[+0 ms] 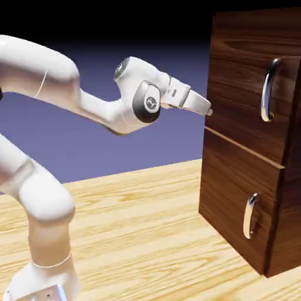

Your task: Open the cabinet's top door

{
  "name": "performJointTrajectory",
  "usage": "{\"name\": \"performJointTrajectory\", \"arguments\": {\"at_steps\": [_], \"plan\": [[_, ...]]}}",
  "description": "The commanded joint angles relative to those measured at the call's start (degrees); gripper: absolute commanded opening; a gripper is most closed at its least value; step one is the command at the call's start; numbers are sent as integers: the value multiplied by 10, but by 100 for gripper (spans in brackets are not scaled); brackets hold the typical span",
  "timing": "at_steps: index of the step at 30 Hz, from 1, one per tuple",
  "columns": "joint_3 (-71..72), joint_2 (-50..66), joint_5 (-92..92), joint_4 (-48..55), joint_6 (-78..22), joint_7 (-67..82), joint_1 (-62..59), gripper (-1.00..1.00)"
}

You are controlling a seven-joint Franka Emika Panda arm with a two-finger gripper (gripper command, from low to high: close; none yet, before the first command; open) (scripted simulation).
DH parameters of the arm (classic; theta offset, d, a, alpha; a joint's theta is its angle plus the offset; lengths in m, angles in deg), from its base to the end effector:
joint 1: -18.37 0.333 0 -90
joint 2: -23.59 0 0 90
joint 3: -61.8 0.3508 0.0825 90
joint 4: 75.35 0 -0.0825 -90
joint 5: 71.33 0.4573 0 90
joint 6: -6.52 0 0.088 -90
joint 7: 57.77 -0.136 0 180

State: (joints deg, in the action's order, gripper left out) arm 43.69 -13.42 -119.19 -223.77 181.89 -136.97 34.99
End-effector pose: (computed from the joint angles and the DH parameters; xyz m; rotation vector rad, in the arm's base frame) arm 0.4670 0.0301 0.5639 -2.2361 0.7771 -1.3635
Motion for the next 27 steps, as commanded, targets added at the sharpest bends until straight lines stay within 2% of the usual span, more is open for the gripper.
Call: {"name": "performJointTrajectory", "arguments": {"at_steps": [1, 27], "plan": [[-9, -2, -25, 7, 1, -19, 8, 0], [-255, -61, -673, 177, 19, -517, 224, 0]]}}
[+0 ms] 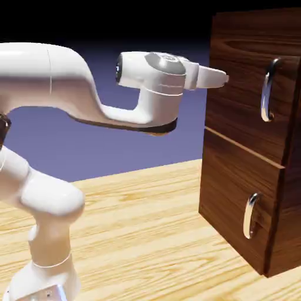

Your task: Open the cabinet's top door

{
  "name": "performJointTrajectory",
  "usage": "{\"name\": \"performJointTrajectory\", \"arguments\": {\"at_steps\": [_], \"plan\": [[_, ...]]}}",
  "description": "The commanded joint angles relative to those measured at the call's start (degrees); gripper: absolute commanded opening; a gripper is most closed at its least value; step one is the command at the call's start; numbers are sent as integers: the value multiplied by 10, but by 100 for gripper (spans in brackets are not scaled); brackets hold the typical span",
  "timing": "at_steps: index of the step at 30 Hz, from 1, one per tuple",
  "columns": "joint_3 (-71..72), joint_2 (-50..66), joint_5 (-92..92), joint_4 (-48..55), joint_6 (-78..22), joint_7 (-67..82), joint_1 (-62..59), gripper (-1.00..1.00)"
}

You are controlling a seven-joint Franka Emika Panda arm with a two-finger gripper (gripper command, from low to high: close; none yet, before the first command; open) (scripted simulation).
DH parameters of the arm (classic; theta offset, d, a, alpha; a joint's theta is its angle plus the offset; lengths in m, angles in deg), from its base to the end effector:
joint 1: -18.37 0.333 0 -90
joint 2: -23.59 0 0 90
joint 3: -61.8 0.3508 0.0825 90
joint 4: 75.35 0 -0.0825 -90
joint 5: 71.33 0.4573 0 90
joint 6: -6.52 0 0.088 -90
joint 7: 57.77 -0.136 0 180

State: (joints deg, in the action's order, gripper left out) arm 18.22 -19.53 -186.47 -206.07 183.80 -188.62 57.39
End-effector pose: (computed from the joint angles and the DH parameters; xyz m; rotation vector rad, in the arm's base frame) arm 0.4751 -0.0488 0.6464 -1.8825 0.6683 -1.6431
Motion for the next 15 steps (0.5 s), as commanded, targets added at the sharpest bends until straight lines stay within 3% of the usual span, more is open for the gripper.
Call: {"name": "performJointTrajectory", "arguments": {"at_steps": [1, 15], "plan": [[-9, -2, -25, 7, 1, -19, 8, 0], [-141, -34, -374, 98, 11, -287, 124, 0]]}}
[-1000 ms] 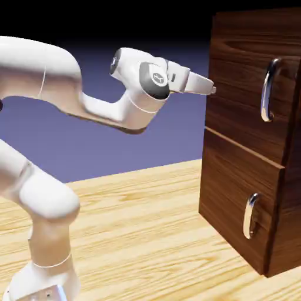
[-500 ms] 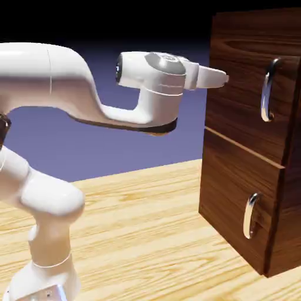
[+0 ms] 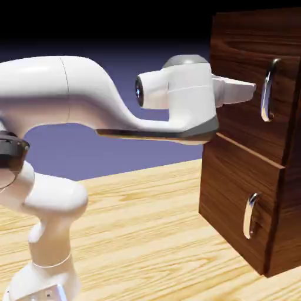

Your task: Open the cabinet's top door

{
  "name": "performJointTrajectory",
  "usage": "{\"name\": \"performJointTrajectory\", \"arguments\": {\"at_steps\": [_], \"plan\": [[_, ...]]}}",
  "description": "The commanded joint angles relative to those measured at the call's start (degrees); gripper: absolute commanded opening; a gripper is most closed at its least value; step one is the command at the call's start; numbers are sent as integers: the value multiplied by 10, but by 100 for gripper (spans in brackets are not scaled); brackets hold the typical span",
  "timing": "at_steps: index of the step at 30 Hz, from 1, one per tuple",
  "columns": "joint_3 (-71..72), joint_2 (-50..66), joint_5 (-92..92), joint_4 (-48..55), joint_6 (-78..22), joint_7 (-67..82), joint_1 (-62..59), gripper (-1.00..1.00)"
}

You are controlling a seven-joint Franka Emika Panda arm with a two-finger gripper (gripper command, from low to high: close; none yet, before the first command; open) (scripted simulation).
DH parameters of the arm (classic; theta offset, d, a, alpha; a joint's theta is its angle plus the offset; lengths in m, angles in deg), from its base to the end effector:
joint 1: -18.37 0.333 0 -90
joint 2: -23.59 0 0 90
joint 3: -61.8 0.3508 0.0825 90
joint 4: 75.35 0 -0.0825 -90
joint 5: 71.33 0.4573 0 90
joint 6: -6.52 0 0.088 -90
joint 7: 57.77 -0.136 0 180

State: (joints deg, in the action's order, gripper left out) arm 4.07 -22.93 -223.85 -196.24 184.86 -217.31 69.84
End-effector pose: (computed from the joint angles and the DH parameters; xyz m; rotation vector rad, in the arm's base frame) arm 0.5067 -0.1419 0.6240 -1.7740 0.6708 -1.7157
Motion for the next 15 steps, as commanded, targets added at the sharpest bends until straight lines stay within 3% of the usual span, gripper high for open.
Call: {"name": "performJointTrajectory", "arguments": {"at_steps": [1, 11, 12, 15], "plan": [[-9, -2, -25, 7, 1, -19, 8, 0], [-106, 26, -84, 96, -9, -62, 138, 0], [-106, 26, -84, 96, -9, -62, 138, -100], [-77, 34, -69, 67, -27, -65, 96, -100]]}}
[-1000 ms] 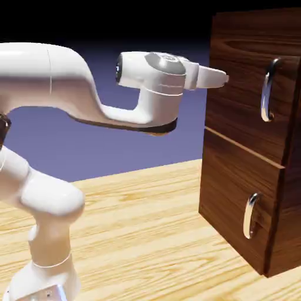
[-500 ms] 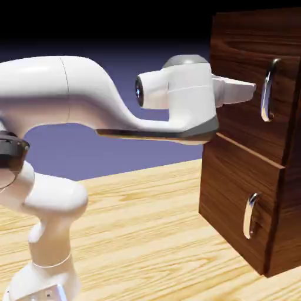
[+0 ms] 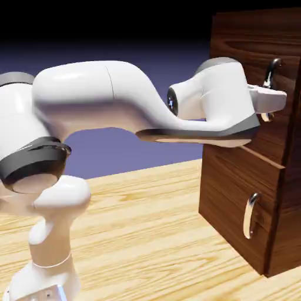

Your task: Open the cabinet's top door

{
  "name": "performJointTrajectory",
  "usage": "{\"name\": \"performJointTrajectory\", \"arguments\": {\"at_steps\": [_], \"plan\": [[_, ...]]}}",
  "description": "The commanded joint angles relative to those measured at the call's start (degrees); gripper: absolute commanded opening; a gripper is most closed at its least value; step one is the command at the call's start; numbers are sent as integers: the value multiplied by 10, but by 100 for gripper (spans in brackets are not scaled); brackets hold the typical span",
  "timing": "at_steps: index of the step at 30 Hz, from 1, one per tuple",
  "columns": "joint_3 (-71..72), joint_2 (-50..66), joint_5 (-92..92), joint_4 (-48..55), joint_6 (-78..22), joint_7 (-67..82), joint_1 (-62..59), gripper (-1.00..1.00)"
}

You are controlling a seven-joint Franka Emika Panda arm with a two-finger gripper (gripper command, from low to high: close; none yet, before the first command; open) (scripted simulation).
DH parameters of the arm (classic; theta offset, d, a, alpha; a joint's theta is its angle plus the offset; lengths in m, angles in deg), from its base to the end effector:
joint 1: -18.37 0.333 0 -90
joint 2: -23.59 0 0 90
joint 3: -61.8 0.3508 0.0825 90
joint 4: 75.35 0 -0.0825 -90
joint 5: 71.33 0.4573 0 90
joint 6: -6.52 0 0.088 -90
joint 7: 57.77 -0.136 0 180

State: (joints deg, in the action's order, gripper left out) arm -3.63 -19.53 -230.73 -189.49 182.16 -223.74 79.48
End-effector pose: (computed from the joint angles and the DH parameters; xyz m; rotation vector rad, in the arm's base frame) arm 0.5585 -0.1574 0.6138 -1.7618 0.7074 -1.7464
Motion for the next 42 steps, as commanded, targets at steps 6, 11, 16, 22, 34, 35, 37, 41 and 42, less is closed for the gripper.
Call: {"name": "performJointTrajectory", "arguments": {"at_steps": [6, 11, 16, 22, 34, 35, 37, 41, 42], "plan": [[94, 15, 52, -79, -49, 0, -125, -100], [179, 21, 98, -136, -82, 0, -228, -100], [269, 20, 148, -186, -107, 0, -332, -100], [381, 8, 217, -239, -127, 3, -457, -100], [606, -41, 359, -310, -113, 2, -706, -100], [623, -46, 369, -313, -108, -1, -727, -100], [657, -59, 393, -320, -96, -1, -768, -100], [722, -89, 441, -332, -65, -1, -851, -100], [737, -97, 454, -335, -56, 0, -872, -100]]}}
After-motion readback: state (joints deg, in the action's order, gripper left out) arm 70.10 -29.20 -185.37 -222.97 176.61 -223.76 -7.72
